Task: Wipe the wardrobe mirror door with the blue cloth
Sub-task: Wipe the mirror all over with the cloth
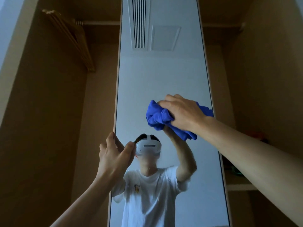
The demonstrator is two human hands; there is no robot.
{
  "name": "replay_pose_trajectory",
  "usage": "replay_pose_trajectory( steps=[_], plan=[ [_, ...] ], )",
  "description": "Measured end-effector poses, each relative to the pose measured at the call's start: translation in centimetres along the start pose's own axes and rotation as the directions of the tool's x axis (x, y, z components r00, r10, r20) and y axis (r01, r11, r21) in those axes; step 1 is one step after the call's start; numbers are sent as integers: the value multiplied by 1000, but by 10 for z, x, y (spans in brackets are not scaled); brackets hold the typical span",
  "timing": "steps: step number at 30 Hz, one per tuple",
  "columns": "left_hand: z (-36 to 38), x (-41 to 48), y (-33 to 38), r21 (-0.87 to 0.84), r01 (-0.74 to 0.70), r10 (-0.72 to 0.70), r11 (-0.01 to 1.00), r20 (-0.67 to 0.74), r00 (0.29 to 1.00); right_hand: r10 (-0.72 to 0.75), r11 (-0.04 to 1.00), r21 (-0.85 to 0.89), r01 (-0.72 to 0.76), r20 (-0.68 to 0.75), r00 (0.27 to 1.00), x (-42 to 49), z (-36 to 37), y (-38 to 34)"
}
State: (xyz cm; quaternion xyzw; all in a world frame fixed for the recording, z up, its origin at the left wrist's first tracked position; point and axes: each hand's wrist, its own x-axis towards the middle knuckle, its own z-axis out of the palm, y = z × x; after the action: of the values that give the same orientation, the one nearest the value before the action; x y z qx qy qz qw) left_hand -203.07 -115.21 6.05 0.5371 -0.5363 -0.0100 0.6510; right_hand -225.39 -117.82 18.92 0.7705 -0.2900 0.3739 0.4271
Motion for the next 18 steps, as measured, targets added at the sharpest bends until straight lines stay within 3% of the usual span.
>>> replay_pose_trajectory(
  steps=[10, 13, 18],
  plan=[
    [5, -11, 7, 20, 25, -25, 999, -15, 1000, -114, 993, 42, 109, 143, 983, -89, 29, -25],
    [4, -10, 9, 34, 37, -37, 999, -3, 999, -81, 997, 26, 78, 141, 987, -80, 21, -18],
    [3, -6, 9, 72, 34, -34, 997, 2, 999, 50, 997, -53, -49, 16, 999, -44, -8, 26]
  ],
)
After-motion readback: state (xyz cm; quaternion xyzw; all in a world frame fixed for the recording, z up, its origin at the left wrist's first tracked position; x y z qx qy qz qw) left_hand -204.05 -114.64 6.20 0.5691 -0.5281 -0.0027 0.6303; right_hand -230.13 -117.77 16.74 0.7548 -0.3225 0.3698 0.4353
